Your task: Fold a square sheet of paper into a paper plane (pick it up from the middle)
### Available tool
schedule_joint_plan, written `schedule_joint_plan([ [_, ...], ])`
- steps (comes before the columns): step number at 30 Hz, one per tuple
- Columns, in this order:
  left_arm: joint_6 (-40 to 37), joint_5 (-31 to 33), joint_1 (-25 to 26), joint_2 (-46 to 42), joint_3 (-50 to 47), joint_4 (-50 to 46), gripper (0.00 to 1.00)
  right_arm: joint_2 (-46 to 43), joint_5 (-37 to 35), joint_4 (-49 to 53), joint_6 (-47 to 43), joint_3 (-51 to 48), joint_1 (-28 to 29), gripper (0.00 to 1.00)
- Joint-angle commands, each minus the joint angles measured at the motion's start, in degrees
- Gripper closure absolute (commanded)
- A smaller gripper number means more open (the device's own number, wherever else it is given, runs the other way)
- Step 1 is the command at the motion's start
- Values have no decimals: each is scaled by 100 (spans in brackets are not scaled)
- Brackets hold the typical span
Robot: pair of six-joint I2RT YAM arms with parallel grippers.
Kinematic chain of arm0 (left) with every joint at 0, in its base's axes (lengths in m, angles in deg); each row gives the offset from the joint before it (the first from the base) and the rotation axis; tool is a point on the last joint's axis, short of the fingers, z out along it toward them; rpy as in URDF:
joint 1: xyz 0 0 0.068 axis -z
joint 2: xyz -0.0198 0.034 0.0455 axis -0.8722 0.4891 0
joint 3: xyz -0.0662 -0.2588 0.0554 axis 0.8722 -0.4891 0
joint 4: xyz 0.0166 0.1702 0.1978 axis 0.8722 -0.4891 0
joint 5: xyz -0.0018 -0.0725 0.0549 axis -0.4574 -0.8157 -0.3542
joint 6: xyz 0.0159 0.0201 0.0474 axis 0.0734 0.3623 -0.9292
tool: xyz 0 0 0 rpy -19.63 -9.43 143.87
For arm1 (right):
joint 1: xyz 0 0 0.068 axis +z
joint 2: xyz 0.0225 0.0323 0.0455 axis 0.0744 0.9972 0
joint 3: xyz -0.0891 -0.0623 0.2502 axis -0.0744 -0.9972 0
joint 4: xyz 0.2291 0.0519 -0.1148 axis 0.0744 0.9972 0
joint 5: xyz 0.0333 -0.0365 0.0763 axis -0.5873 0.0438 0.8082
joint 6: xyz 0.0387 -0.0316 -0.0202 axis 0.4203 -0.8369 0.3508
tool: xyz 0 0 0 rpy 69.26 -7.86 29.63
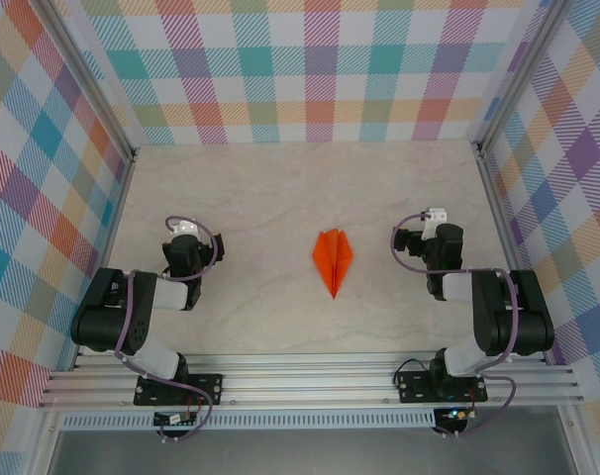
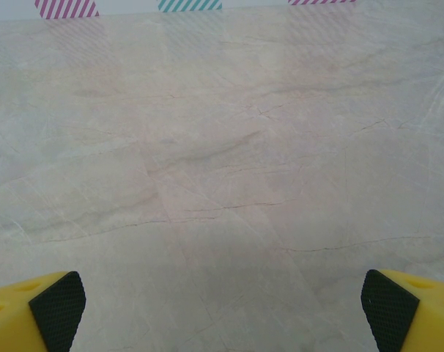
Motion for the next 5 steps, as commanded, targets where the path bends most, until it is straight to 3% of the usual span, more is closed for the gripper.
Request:
schedule_joint_plan([
  [1, -33, -101, -15, -13, 139, 177, 0, 14, 137, -197, 78, -8, -3, 0],
  [5, -34, -97, -21, -14, 128, 199, 0, 11, 137, -193, 80, -8, -6, 0],
])
